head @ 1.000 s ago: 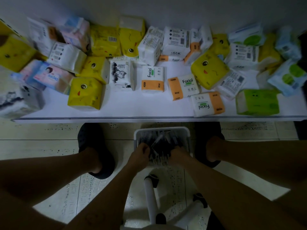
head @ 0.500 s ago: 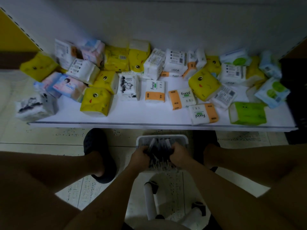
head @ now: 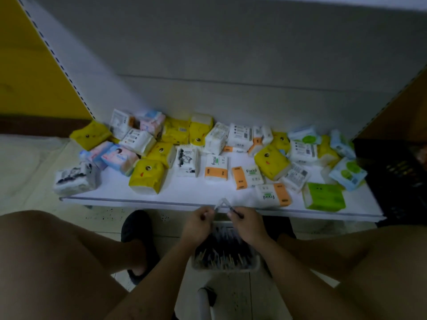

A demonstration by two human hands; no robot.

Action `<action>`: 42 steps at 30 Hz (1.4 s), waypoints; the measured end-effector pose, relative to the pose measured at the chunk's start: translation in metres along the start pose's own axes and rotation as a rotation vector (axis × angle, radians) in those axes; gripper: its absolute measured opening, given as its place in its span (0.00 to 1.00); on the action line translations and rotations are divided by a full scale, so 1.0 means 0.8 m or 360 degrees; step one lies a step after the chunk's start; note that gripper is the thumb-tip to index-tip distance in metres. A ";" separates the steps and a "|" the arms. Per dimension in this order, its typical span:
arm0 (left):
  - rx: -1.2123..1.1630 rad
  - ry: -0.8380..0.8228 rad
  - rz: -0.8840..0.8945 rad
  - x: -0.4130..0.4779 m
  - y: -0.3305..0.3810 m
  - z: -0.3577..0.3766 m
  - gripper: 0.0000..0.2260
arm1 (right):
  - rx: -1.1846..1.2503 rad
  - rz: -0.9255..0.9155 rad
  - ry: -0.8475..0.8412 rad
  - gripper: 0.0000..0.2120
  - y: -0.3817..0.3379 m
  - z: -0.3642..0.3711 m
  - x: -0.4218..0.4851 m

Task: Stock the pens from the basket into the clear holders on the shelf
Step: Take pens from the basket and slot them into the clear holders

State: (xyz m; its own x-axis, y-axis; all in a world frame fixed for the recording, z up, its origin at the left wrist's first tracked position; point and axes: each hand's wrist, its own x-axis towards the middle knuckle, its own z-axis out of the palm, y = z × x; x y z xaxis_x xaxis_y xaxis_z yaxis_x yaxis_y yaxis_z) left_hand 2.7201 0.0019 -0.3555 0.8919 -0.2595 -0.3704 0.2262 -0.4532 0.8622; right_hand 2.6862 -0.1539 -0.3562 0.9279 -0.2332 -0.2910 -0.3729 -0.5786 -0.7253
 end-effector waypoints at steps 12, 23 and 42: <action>-0.0064 0.0167 0.0484 0.001 0.105 -0.040 0.12 | 0.0500 -0.0270 0.0267 0.06 -0.094 -0.083 -0.012; -0.0538 0.0307 0.0734 -0.041 0.232 -0.094 0.10 | 0.0693 -0.0559 0.0457 0.04 -0.214 -0.160 -0.044; -0.0433 0.0485 0.1280 -0.123 0.417 -0.212 0.09 | 0.0565 -0.1228 0.0714 0.23 -0.373 -0.273 -0.095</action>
State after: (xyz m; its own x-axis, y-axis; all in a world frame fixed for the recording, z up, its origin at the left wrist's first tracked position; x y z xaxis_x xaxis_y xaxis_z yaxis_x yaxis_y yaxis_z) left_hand 2.7742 0.0210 0.0270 0.8770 -0.1562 0.4544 -0.4607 -0.0049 0.8875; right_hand 2.7270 -0.1338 0.0184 0.8035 -0.2071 0.5581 0.4308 -0.4448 -0.7852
